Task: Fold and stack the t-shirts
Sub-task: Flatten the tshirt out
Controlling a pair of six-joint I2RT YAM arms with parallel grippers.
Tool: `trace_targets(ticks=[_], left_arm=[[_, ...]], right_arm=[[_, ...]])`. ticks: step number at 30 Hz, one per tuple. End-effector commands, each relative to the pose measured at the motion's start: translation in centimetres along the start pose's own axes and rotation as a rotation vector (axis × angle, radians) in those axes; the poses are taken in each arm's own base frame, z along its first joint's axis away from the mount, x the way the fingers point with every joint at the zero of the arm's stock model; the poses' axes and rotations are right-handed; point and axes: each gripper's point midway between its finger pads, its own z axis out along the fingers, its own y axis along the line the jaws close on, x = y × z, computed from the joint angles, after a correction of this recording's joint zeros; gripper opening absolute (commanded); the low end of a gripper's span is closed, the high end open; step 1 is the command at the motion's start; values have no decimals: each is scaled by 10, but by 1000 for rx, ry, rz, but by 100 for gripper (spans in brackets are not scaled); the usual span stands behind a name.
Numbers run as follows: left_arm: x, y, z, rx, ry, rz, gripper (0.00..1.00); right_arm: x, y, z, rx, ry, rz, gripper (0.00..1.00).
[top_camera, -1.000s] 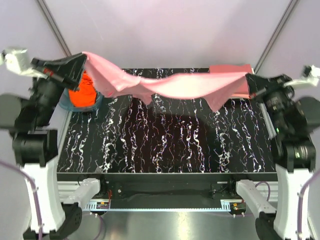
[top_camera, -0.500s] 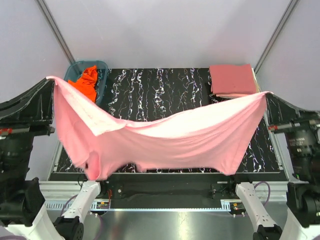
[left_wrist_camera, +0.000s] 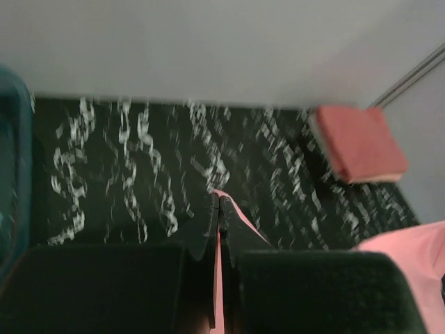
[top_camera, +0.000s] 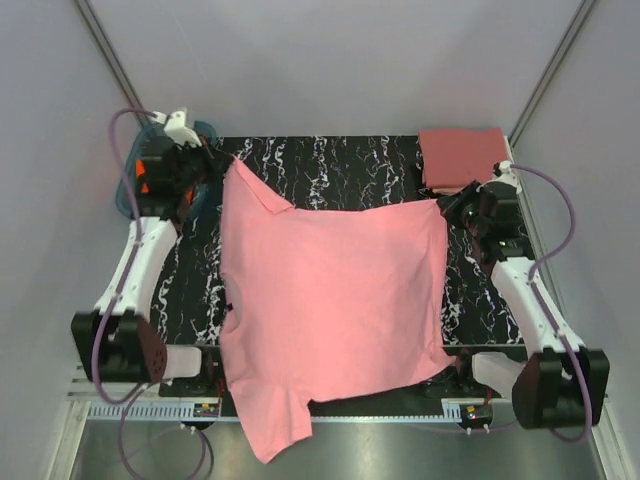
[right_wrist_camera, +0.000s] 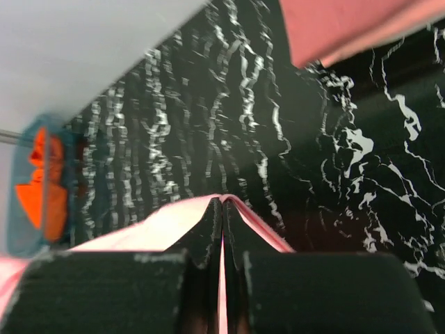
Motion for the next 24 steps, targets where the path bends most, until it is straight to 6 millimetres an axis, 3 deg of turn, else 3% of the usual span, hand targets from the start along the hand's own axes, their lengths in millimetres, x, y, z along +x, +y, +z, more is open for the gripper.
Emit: trace_targets(ticks=[1,2,4,5,7,8,10,11,13,16,24], left_arm=[[12,18,43,50,-24,53,0],[47,42,71,22,68,25,0],[69,54,99,39,139,-6,0],[105,73,120,30,225,-61,0],[110,85,138,60,233,-91,0],[127,94,148,50,256,-123,0],[131,103,159,40,234,-121,0],[132,107,162,27,232,-122,0],[135,111,170,30,238,-119,0],[132,111,177,44,241,-110,0],[114,91,171,113,202,-111,0]], right_arm=[[-30,16,33,-114,-176,0,0],[-12,0,57,-79,-126,9,0],[-3,-4,82,-96,-107,22,0],[21,-22,106,-60,-35,30,0],[22,-23,128,-66,-23,29,0],[37,-37,146,-32,21,31,0],[32,-34,164,-49,29,16,0],[43,-42,176,-36,61,15,0],[43,-42,192,-40,78,7,0],[41,-42,205,-42,88,-1,0],[34,-43,207,-15,74,-14,0]])
